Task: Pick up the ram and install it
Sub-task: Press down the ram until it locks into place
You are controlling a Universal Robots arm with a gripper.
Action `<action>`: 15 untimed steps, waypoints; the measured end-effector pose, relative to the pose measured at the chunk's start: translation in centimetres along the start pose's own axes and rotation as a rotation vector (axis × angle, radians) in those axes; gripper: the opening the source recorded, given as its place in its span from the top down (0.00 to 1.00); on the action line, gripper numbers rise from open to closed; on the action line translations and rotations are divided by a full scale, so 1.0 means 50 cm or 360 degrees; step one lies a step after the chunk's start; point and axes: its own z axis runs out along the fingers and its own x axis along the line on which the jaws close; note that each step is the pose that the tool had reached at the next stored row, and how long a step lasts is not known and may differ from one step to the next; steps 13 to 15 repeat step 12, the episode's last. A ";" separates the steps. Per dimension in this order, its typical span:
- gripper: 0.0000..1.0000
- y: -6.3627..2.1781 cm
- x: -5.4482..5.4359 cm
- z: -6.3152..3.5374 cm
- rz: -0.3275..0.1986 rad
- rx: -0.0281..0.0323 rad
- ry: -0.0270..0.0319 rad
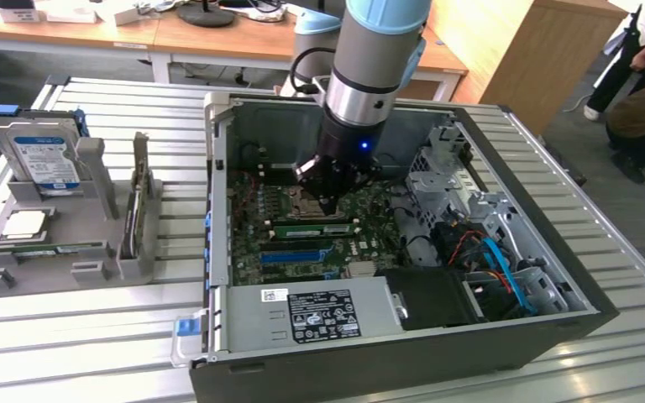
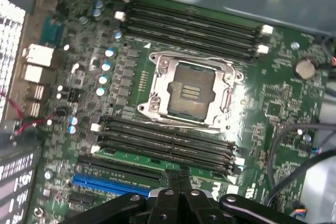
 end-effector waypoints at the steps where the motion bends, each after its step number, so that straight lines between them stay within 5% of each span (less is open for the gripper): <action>1: 0.89 0.000 0.000 0.000 0.0026 0.00002 -0.00004; 6: 0.89 0.000 0.000 0.000 0.0231 0.00015 -0.00037; 15: 0.89 0.000 0.000 0.000 0.0232 0.00015 -0.00037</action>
